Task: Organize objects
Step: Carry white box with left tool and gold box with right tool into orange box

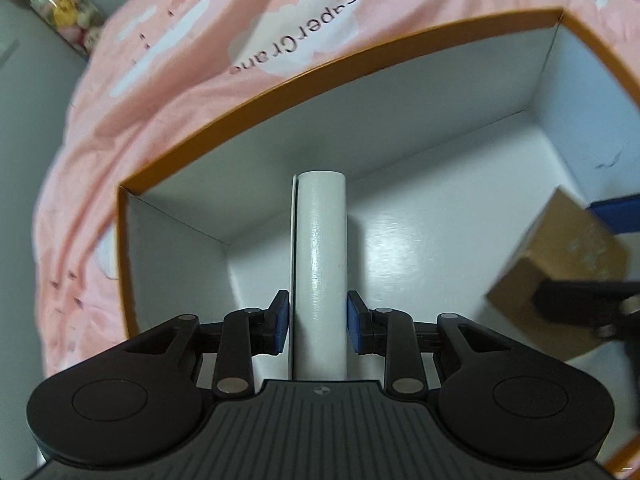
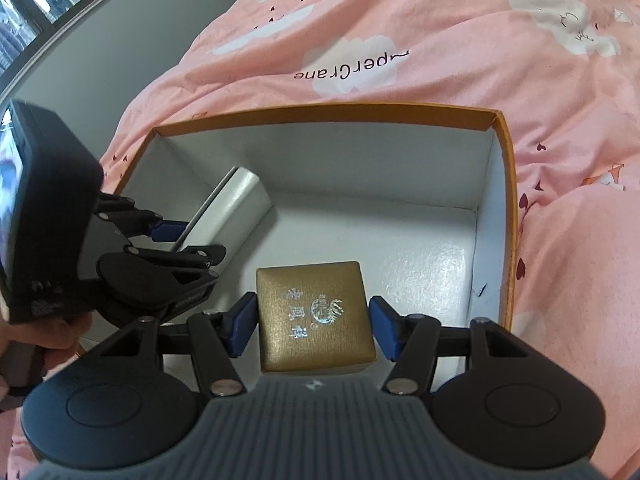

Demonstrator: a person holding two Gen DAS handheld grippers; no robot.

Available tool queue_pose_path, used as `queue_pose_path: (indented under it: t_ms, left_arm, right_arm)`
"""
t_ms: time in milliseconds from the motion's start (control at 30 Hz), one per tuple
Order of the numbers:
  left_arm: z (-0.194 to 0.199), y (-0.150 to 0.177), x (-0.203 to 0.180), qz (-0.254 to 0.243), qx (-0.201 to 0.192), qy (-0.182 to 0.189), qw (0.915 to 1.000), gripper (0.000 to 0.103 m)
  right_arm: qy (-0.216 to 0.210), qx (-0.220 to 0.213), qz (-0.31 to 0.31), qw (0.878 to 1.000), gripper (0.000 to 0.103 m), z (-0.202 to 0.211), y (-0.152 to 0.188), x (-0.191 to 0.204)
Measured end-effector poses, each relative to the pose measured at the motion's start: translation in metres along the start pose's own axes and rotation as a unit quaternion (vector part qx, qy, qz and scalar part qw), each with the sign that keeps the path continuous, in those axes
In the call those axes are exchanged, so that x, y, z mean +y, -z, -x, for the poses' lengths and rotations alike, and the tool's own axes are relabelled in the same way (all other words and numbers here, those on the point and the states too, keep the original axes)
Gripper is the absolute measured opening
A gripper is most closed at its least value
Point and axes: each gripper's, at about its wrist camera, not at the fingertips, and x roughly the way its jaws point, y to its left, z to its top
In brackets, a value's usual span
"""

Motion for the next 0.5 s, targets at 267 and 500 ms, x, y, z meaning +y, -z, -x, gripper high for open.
queue_pose_path:
  t_ms: [267, 500]
  left_arm:
    - [0.01, 0.002, 0.005, 0.006, 0.014, 0.09, 0.9958, 0.044]
    - [0.002, 0.014, -0.011, -0.039, -0.008, 0.079, 0.9961, 0.067]
  right_arm:
    - [0.011, 0.012, 0.015, 1.0, 0.062, -0.009, -0.001, 0.002]
    - [0.022, 0.018, 0.026, 0.999, 0.062, -0.011, 0.001, 0.004]
